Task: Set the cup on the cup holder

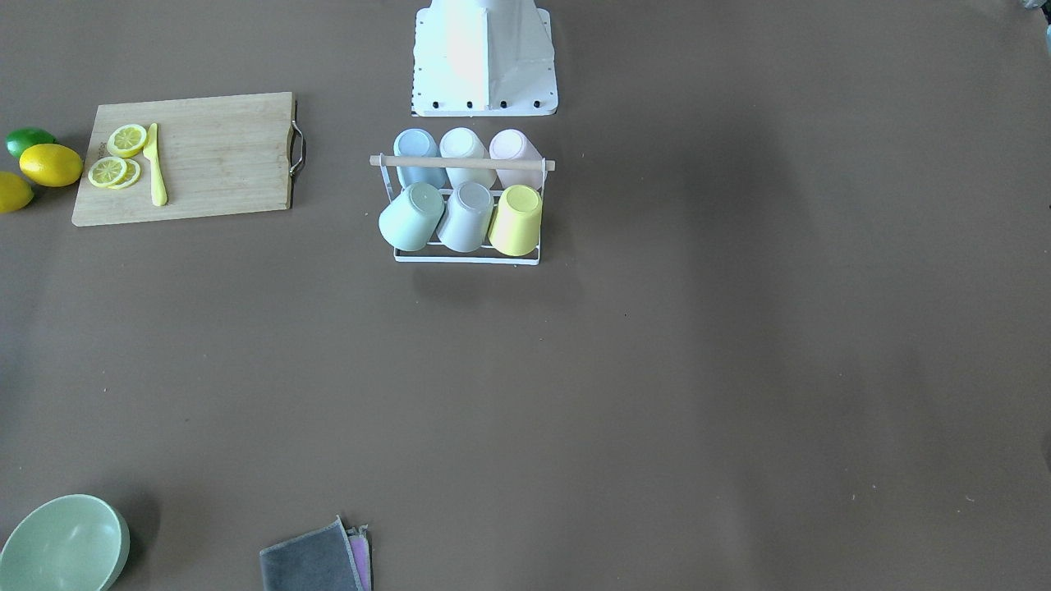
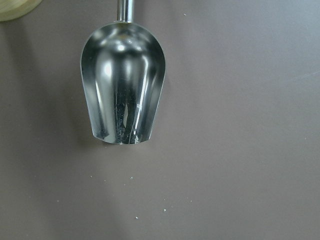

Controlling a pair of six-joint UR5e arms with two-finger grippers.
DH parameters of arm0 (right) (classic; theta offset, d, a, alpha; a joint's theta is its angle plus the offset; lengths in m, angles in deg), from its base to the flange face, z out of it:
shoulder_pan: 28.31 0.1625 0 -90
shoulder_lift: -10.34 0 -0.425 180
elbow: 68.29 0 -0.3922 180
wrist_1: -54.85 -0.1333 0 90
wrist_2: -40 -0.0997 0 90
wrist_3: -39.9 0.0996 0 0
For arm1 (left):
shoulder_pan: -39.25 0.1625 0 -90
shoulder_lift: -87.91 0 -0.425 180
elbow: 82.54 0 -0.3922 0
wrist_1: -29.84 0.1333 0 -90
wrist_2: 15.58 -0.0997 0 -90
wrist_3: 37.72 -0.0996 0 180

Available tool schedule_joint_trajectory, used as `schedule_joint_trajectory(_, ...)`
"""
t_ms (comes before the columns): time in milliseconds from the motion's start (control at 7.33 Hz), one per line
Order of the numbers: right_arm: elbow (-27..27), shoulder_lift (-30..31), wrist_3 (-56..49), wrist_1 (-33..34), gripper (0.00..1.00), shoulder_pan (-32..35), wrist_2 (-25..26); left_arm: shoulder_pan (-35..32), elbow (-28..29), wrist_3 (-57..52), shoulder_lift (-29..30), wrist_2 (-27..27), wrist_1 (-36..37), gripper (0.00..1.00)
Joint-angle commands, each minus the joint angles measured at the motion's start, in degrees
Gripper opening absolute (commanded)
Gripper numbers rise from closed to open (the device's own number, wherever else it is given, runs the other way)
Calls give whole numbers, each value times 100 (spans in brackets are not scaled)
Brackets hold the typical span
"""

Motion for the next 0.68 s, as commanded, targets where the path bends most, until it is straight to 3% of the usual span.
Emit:
schedule_joint_trajectory(0, 115, 4, 12, 8, 100, 6, -15, -74, -211, -50, -214, 13, -9, 98)
schedule_joint_trajectory(545, 125, 13, 12, -27, 100, 6, 12, -285, -221, -1830, -381, -5, 114, 98)
